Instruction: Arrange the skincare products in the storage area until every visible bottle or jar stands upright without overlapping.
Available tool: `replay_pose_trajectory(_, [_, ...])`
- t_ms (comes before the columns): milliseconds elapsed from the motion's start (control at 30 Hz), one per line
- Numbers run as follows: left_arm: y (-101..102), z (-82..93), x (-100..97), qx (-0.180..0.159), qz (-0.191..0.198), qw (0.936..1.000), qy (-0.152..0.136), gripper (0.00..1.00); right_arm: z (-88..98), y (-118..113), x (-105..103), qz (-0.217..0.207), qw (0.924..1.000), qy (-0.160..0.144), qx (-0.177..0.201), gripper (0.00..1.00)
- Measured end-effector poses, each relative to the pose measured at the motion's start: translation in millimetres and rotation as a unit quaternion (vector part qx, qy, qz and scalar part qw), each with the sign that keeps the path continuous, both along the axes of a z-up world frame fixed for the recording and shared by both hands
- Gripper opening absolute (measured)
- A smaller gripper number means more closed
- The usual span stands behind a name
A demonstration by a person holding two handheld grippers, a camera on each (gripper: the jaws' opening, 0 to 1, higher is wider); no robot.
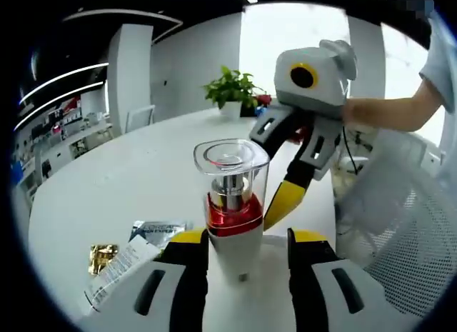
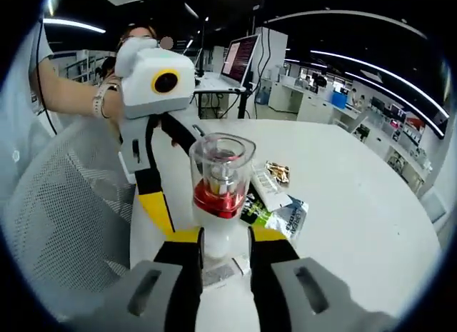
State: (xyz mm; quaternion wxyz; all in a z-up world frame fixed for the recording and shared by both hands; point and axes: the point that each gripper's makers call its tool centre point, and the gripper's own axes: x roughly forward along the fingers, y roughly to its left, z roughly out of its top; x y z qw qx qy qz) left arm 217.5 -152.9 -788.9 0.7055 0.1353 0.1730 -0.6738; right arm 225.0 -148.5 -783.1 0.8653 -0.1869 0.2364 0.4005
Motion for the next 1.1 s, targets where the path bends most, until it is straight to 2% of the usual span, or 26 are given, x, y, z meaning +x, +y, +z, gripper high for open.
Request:
replay_pose_trajectory(167, [-2, 0.0, 2.2, -0.001, -0.001, 1.0000, -0.002, 0.39, -0.3, 2, 0, -0.002, 1.0000, 0.001, 0.001, 0.25])
replay_pose_trajectory(300, [-2, -2.0, 5.4, 0.000, -0.007, 0.9997, -0.021, 0.35, 11.2, 7, 1, -0.011, 0.9988, 0.004, 0.047, 0.25])
replay_pose_trajectory(333, [-2, -2.3, 6.7, -0.001, -0.007, 0.9997, -0.024, 0.33, 12.7, 5, 1, -0.014, 0.9988, 0.004, 0.047, 0.25])
replay_pose_trajectory(400, [-1, -2.9, 10.4, -0.005, 0.001, 0.9999, -0.015, 0.28, 14.9, 3, 0, -0.015, 0.9987, 0.003, 0.049, 0.24])
replay_pose_trajectory(433, [-1, 0.0, 17.9, -0.016, 0.024, 0.9995, -0.012, 0.26, 16.3, 2, -1, -0.017, 0.9984, 0.001, 0.053, 0.23])
replay_pose_trajectory(467, [0, -1.5, 12.7, -0.014, 0.015, 0.9998, 0.006, 0.26, 17.7, 2, -1, -0.020, 0.9982, -0.001, 0.056, 0.23])
replay_pose_trajectory(600, [-1, -1.6, 12.7, -0.020, 0.010, 0.9997, -0.005, 0.25, 22.5, 3, 0, -0.028, 0.9969, -0.006, 0.074, 0.22])
replay_pose_trajectory(633, [-1, -1.6, 12.8, -0.022, 0.010, 0.9997, -0.004, 0.25, 26.9, 4, 2, -0.037, 0.9949, -0.006, 0.094, 0.23])
replay_pose_trajectory(733, [-1, -1.4, 12.8, -0.042, 0.002, 0.9991, 0.002, 0.25, 36.4, 8, 3, -0.031, 0.9915, -0.012, 0.126, 0.28])
replay_pose_trajectory(767, [-1, -1.1, 12.6, -0.047, -0.001, 0.9989, 0.005, 0.25, 33.9, 8, 1, -0.032, 0.9918, -0.002, 0.123, 0.32])
replay_pose_trajectory(800, [-1, -1.1, 12.5, -0.053, -0.005, 0.9986, 0.007, 0.25, 38.0, 11, 4, -0.025, 0.9910, -0.020, 0.130, 0.33])
replay_pose_trajectory(933, [-3, -0.6, 11.0, -0.058, -0.019, 0.9981, 0.006, 0.25, 44.4, 16, 10, -0.029, 0.9869, -0.033, 0.155, 0.36])
replay_pose_trajectory(1100, [-4, -0.2, 9.7, -0.062, -0.022, 0.9978, 0.008, 0.25, 42.3, 23, 18, -0.034, 0.9845, -0.029, 0.170, 0.37])
